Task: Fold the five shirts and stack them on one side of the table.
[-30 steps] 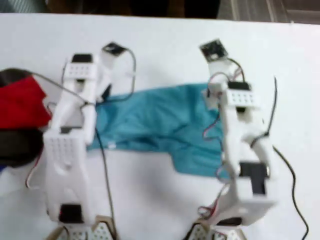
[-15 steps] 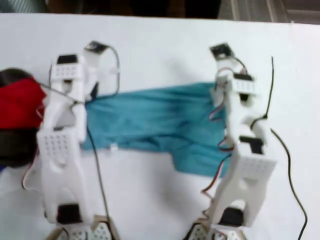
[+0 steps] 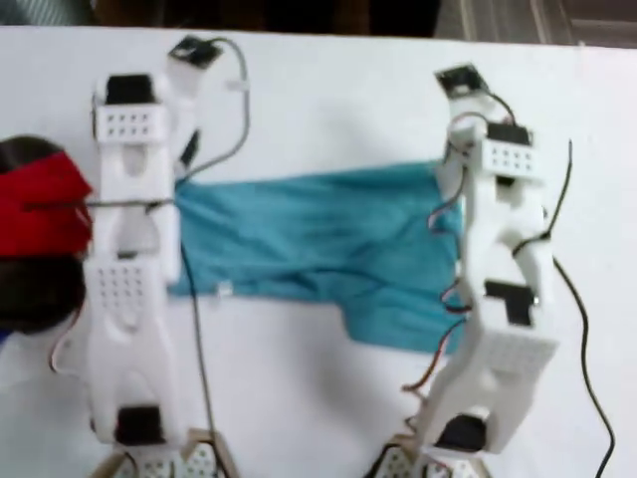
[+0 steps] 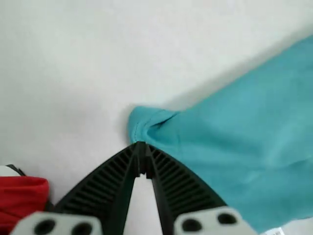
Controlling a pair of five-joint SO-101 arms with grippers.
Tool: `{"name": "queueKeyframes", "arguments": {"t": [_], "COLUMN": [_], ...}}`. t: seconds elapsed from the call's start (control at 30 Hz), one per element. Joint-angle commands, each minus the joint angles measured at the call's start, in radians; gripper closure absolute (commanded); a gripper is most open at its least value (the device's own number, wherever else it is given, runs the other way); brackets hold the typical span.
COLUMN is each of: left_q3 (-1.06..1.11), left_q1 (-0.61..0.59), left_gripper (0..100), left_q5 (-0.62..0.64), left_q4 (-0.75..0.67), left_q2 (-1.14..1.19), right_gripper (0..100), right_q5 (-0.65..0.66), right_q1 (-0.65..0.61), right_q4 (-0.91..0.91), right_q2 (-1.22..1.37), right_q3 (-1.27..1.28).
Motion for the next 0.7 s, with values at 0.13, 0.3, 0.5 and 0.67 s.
{"name": "queueKeyframes", "arguments": {"t": [0.13,0.3,0.5,0.67], "left_q3": [0.262,0.541,1.07,1.48], "left_q1": [0.046,0.071,0.066,0.064], "left_gripper": [97,97,97,97], "left_q5": [0.002,0.0,0.0,0.0], "left_q4": [0.023,-0.04,-0.304,-0.582], "left_q2": [-0.196,-0.388,-0.577,-0.729], "right_gripper": [97.9,97.9,97.9,97.8], "right_q5": [0.049,0.118,0.147,0.152], "right_q1": [0.007,0.002,0.001,-0.036], "right_q4": [-0.084,-0.216,-0.372,-0.42], "right_q2": [-0.386,-0.613,-0.728,-0.728], "right_q3": [0.365,0.71,0.953,1.028]}}
